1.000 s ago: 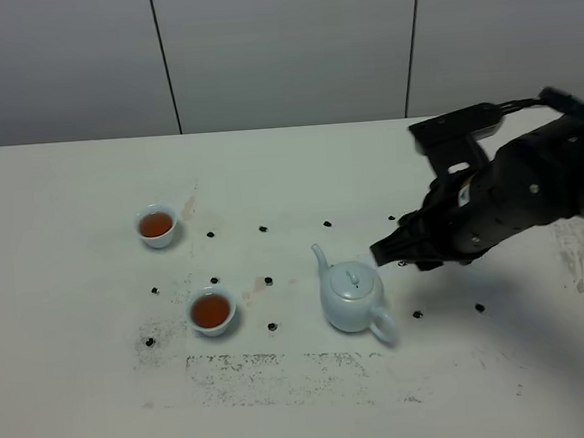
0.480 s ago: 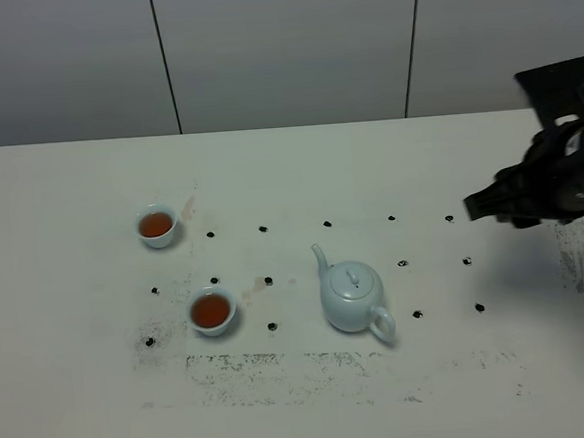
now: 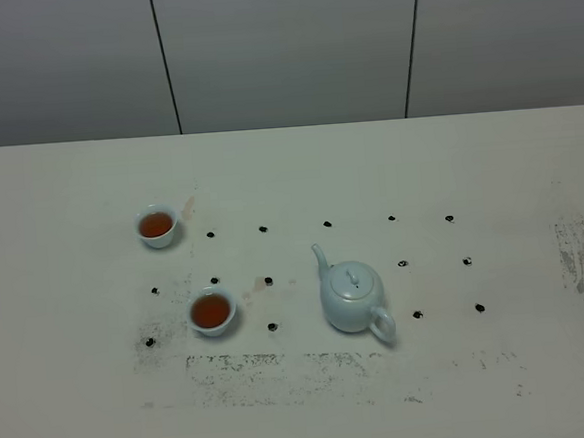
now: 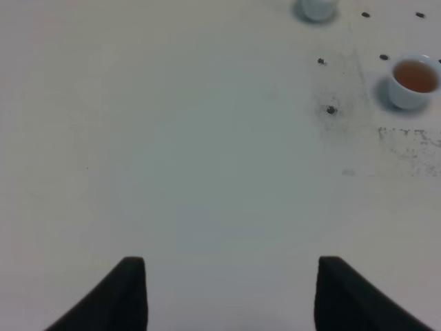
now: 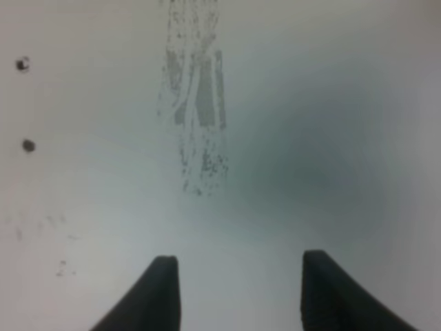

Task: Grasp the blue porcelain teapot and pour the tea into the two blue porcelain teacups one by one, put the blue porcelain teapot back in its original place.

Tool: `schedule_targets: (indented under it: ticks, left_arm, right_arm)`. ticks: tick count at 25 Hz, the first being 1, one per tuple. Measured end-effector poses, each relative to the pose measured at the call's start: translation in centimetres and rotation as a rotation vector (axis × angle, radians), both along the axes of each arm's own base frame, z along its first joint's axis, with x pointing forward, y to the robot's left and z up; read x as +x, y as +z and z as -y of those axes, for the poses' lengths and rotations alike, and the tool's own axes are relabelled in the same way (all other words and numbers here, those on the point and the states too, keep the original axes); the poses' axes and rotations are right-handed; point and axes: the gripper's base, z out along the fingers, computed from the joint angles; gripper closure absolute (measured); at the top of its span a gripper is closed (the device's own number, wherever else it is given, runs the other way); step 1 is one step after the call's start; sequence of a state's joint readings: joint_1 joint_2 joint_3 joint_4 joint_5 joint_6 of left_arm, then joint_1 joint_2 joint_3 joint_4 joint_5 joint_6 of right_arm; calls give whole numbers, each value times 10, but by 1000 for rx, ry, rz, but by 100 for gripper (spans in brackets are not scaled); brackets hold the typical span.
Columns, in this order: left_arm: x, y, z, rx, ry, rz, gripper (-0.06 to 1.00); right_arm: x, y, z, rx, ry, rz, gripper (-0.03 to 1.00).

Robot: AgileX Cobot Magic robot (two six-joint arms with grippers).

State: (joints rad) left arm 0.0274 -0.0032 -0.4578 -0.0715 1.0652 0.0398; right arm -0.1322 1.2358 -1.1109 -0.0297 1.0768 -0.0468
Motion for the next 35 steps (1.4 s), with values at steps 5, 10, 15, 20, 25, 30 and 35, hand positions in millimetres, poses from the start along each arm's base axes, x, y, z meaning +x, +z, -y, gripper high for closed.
schedule_targets:
  ticks: [5, 10, 15, 20, 25, 30, 35]
  left_arm:
    - [0, 0, 0, 0, 0, 0, 44]
    - [0, 0, 0, 0, 0, 0, 44]
    - [0, 0, 0, 0, 0, 0, 44]
    - [0, 0, 0, 0, 0, 0, 44]
    - [0, 0, 0, 0, 0, 0, 44]
    - [0, 0, 0, 0, 0, 0, 44]
    - [0, 0, 0, 0, 0, 0, 44]
  right_arm:
    - [-70, 11, -15, 57, 1, 126, 57]
    - [-132, 0, -25, 66, 7, 207, 57]
    - [-173, 3, -31, 61, 17, 287, 58]
    - [-188, -8, -35, 71, 50, 301, 59]
    - [-205, -35, -38, 64, 118, 317, 61]
    - [-215, -55, -39, 39, 163, 413, 64]
    - [-215, -54, -40, 40, 185, 436, 67]
